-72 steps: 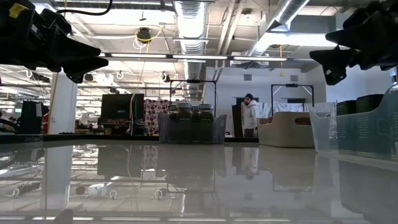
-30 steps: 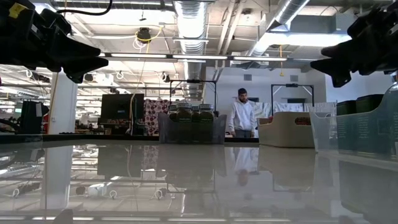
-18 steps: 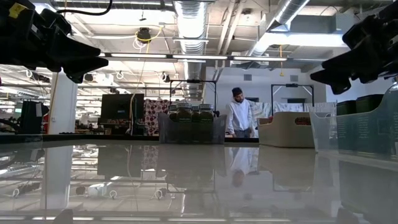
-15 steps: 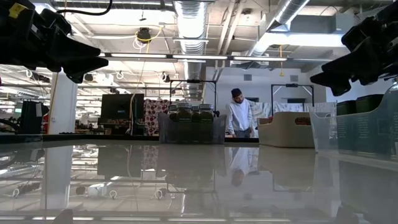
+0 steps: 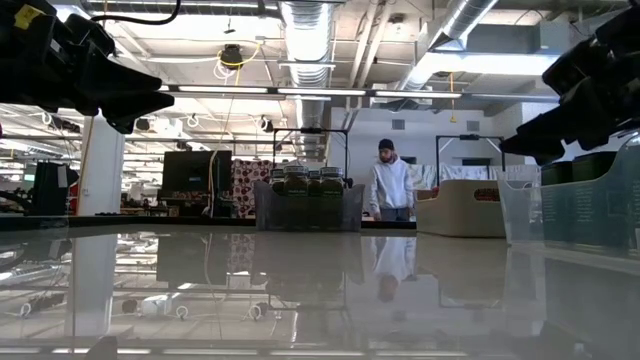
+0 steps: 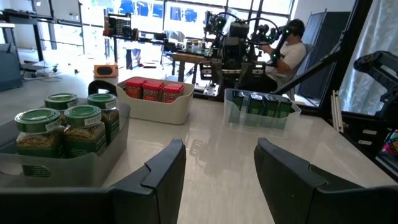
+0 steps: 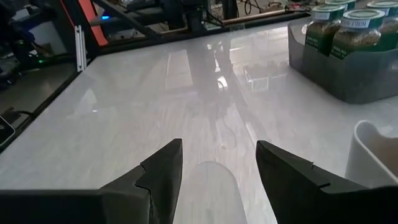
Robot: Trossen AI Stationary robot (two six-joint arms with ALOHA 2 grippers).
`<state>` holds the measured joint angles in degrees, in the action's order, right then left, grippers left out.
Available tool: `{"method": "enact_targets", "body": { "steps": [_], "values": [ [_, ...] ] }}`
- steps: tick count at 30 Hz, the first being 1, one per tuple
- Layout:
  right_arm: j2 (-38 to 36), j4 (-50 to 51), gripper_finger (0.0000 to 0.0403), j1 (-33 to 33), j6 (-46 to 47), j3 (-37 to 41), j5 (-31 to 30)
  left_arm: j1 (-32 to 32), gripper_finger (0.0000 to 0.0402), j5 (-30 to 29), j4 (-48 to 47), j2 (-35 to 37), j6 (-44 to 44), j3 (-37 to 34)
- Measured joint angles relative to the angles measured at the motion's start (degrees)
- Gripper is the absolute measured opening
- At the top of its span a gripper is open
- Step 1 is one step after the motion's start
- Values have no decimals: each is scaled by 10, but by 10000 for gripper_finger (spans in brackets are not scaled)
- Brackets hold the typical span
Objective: Sort spices by type
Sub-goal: Return to Home position
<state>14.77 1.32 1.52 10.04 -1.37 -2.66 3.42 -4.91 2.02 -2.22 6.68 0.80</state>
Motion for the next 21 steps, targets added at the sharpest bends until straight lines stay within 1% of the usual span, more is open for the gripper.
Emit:
{"method": "enact_targets", "body": {
  "steps": [21],
  "values": [
    [8,0,232,0,0,0,1,0,183,0,0,0,0,0]
  ]
}}
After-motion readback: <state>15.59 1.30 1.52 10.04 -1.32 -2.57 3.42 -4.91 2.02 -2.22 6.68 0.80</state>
